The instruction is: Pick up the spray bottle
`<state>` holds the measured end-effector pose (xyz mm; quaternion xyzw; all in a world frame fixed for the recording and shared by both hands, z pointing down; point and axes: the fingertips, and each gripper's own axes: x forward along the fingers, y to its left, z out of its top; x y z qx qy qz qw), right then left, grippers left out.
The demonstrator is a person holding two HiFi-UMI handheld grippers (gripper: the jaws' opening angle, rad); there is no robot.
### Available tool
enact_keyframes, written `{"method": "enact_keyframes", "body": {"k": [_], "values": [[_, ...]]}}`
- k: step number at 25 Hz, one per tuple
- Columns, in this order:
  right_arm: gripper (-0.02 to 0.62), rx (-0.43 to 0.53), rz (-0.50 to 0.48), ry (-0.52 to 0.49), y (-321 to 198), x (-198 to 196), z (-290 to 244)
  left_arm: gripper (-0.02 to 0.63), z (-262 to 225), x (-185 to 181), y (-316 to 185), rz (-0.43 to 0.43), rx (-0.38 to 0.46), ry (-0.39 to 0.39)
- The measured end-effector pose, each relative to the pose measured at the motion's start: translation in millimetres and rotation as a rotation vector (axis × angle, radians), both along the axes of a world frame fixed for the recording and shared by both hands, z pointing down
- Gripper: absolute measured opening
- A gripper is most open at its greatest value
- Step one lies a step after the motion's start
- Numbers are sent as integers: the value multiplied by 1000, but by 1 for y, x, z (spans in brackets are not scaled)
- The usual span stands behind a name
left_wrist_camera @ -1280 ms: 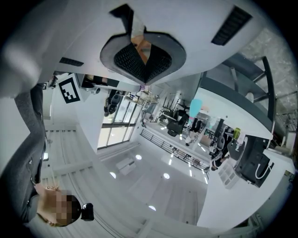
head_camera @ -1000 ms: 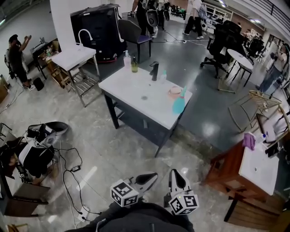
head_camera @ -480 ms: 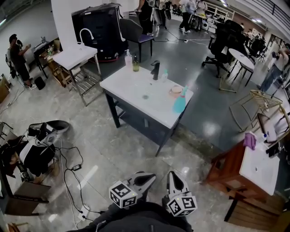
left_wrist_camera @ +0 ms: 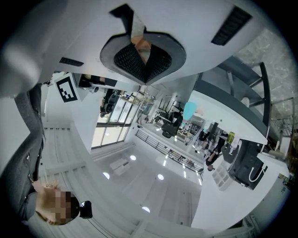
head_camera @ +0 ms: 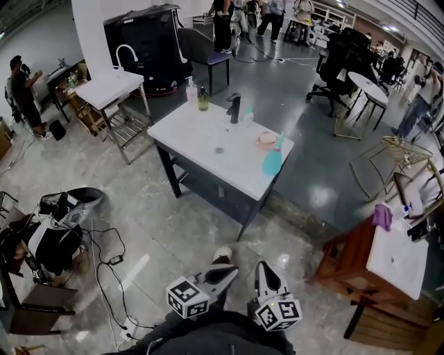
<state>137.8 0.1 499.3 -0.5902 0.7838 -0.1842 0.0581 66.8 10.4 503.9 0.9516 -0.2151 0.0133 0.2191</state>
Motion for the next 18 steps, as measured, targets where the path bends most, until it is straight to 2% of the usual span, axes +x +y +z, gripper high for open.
{"method": "enact_keyframes", "body": {"k": [5,18], "values": [[12,-11,10,-6,-26,5,5,6,4,6,-26,10,-9,-1],[12,-15,39,-2,-136,28,-13,6,-15,32,-140,52,3,9]]}}
